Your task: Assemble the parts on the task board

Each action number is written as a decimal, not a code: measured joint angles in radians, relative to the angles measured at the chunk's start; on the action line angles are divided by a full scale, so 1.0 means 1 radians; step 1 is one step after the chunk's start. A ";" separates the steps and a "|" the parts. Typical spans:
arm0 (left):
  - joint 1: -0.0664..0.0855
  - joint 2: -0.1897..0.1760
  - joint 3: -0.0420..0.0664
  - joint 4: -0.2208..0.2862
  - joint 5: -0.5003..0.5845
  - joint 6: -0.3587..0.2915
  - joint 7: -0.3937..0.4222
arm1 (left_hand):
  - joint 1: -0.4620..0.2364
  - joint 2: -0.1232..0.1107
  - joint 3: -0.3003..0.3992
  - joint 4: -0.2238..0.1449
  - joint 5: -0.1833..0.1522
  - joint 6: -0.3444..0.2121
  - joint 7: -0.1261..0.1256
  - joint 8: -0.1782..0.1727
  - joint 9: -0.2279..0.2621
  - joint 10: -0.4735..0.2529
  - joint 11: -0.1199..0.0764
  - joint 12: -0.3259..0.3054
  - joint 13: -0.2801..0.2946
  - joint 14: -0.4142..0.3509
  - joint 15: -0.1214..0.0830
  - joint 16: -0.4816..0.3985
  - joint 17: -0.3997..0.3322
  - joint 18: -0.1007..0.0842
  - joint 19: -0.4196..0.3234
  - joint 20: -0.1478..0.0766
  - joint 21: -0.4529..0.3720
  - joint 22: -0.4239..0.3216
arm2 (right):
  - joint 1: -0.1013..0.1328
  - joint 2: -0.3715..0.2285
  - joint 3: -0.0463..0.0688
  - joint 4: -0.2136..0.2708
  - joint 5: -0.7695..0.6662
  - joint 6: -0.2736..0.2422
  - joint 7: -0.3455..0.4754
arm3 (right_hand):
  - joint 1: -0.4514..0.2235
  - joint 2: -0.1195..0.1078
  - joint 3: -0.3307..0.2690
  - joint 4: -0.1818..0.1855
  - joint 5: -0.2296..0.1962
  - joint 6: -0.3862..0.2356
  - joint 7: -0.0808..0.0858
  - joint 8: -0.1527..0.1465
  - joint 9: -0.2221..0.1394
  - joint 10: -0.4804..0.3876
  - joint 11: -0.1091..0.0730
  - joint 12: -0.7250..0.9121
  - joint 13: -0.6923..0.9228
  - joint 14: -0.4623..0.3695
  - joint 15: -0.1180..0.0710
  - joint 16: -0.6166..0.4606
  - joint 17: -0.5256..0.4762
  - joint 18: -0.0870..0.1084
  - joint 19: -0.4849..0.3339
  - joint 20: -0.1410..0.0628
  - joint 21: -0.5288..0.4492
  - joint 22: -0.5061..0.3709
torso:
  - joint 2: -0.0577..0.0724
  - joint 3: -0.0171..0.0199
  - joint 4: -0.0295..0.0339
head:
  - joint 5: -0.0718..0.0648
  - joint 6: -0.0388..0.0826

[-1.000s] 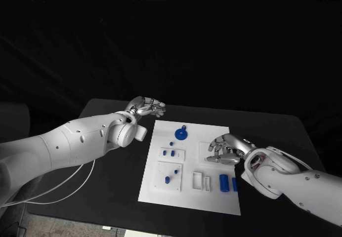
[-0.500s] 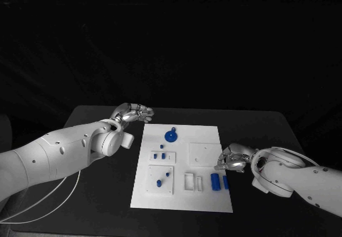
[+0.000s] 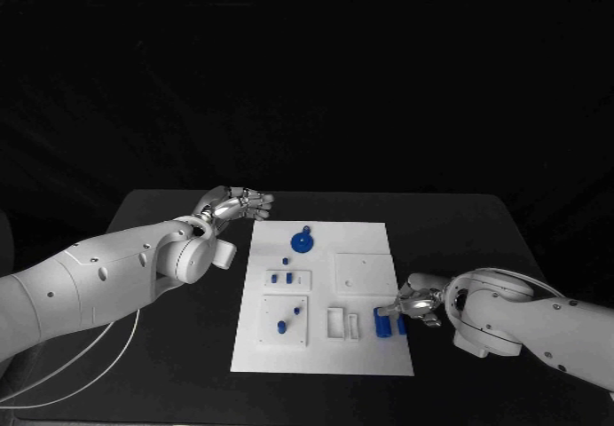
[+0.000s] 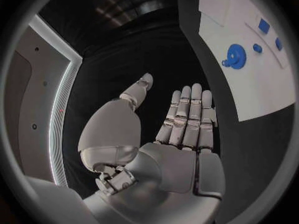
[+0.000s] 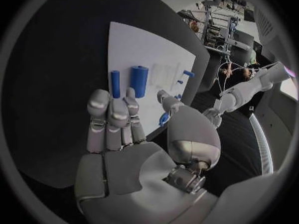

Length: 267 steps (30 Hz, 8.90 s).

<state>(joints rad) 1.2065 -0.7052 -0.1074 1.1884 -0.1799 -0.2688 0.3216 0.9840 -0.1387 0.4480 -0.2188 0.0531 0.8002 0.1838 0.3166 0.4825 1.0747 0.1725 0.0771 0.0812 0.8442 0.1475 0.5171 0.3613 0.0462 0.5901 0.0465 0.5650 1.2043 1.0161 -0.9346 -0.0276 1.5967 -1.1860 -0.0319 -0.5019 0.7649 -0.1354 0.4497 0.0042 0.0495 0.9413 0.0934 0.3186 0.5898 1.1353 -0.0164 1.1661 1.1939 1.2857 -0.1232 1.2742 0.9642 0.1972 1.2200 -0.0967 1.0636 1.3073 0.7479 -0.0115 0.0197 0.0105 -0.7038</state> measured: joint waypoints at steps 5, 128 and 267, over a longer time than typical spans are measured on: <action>0.000 0.000 0.000 0.002 0.002 0.004 0.003 | -0.001 0.000 -0.004 0.001 0.000 0.000 0.000 0.000 -0.001 0.000 0.000 0.000 -0.001 0.000 0.000 -0.003 0.001 0.000 0.000 0.000 0.000 0.000 | 0.000 0.018 -0.015 -0.011 -0.001 0.004 -0.014 | -0.004 0.004 -0.007 -0.002 0.000 0.000 0.000 0.000 0.000 0.007 0.000 0.007 0.010 0.000 0.000 0.000 0.002 -0.004 -0.002 -0.002 0.004 0.000 | 0.001 -0.0012 0.0010 | -0.004 -0.002; -0.001 -0.006 0.000 0.017 0.007 0.034 -0.005 | -0.012 0.012 -0.020 0.001 0.000 -0.005 0.002 0.000 -0.005 -0.003 -0.003 0.000 -0.004 0.000 0.000 -0.018 0.011 -0.003 0.003 0.004 -0.015 -0.001 | 0.001 0.255 -0.053 -0.091 0.018 -0.033 -0.044 | -0.063 -0.037 0.057 -0.047 -0.003 0.055 -0.013 -0.026 0.014 0.035 -0.007 0.001 0.029 0.005 -0.002 -0.019 0.033 -0.005 -0.023 -0.001 0.042 0.000 | 0.001 -0.0031 0.0007 | 0.029 -0.031; -0.001 -0.022 0.000 0.017 0.007 0.054 -0.001 | -0.061 -0.003 -0.046 0.027 0.000 -0.012 0.003 0.000 -0.011 -0.003 -0.003 -0.001 -0.006 -0.007 0.007 -0.042 0.025 0.005 0.003 0.004 -0.031 0.007 | -0.045 0.039 -0.008 -0.116 -0.127 0.011 0.015 | -0.049 -0.009 0.101 -0.170 -0.003 0.067 -0.008 -0.056 0.051 0.031 -0.003 -0.037 0.037 0.026 -0.003 -0.057 0.071 -0.004 -0.011 0.005 0.039 0.000 | 0.002 -0.0022 0.0012 | -0.039 -0.025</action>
<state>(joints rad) 1.2053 -0.7272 -0.1079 1.2055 -0.1732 -0.2149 0.3203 0.9234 -0.1419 0.4021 -0.1918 0.0531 0.7886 0.1866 0.3165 0.4711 1.0717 0.1695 0.0765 0.0755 0.8369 0.1547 0.4754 0.3864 0.0514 0.5933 0.0502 0.5339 1.2114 0.9709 -0.8952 -0.0357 1.4803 -1.3126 -0.0212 -0.4865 0.7162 -0.1444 0.5506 -0.1655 0.0466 1.0085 0.0858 0.2629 0.6409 1.1667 -0.0196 1.1287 1.2311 1.3120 -0.1262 1.2172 1.0356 0.1937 1.2093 -0.0922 1.1023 1.3075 0.7497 -0.0137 0.0209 -0.0289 -0.7284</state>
